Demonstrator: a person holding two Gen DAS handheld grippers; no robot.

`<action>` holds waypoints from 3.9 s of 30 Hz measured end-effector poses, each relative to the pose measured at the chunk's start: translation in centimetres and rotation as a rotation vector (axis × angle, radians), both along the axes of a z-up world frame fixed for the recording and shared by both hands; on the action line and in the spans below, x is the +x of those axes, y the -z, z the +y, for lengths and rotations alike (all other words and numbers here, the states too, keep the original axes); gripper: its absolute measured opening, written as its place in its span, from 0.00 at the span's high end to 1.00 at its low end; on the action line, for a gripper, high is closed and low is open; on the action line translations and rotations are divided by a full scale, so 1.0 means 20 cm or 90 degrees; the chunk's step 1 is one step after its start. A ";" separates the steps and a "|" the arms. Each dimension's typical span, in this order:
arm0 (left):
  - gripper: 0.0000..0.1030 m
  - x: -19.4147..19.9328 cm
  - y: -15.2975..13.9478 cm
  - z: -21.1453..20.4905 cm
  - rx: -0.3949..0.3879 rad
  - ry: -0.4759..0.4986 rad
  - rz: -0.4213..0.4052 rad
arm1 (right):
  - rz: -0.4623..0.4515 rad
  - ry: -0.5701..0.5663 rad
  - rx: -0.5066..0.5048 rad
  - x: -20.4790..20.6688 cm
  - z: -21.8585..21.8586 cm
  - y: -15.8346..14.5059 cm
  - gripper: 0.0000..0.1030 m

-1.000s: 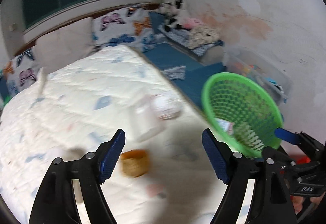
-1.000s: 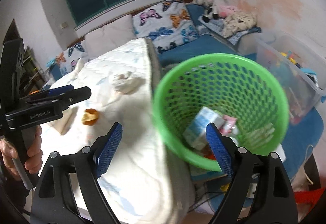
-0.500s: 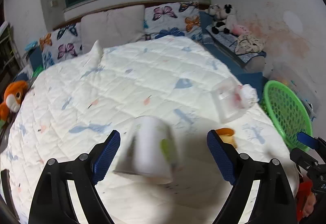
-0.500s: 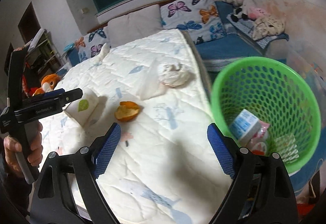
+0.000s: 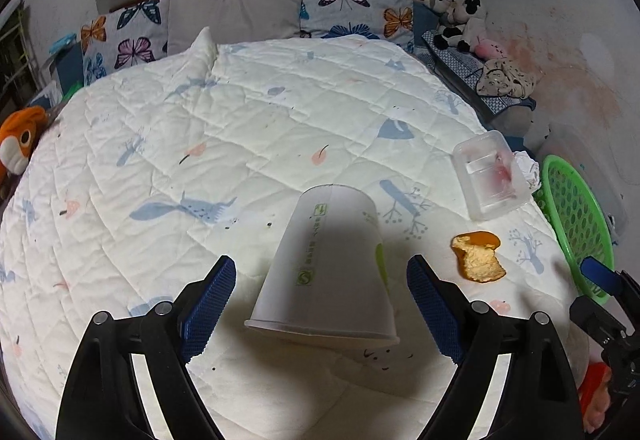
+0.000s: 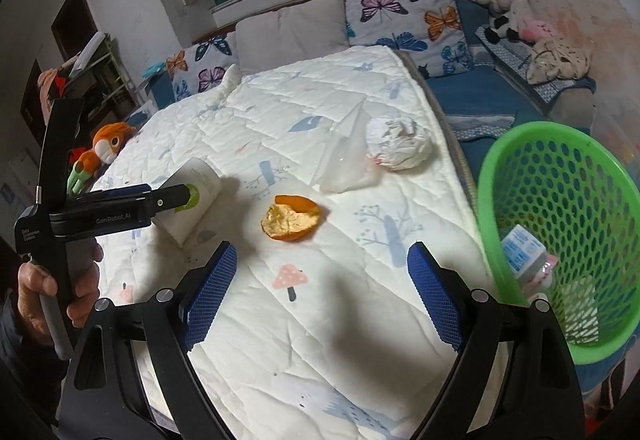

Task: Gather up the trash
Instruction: 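Grasp the white paper cup with the left gripper while the right approaches the orange peel, then grasp the orange peel with the right gripper and lift it while the left holds the cup, then carry the peel and cup to the basket and release both into it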

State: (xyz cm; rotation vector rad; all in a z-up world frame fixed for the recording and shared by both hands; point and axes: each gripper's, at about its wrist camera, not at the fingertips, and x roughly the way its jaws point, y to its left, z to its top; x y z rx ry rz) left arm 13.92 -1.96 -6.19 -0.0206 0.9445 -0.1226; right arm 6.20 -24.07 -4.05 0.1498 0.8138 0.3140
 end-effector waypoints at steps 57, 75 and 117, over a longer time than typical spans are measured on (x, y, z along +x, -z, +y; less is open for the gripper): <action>0.35 -0.05 0.05 0.21 -0.056 -0.042 0.015 | 0.040 -0.107 -0.106 0.28 0.30 0.21 0.57; 0.43 -0.11 -0.01 0.16 -0.091 -0.020 -0.007 | 0.008 -0.075 -0.052 0.12 0.15 0.06 0.59; 0.42 -0.02 -0.27 -1.12 -0.096 0.290 -0.090 | 0.025 0.230 -0.064 -0.10 -0.90 0.06 0.56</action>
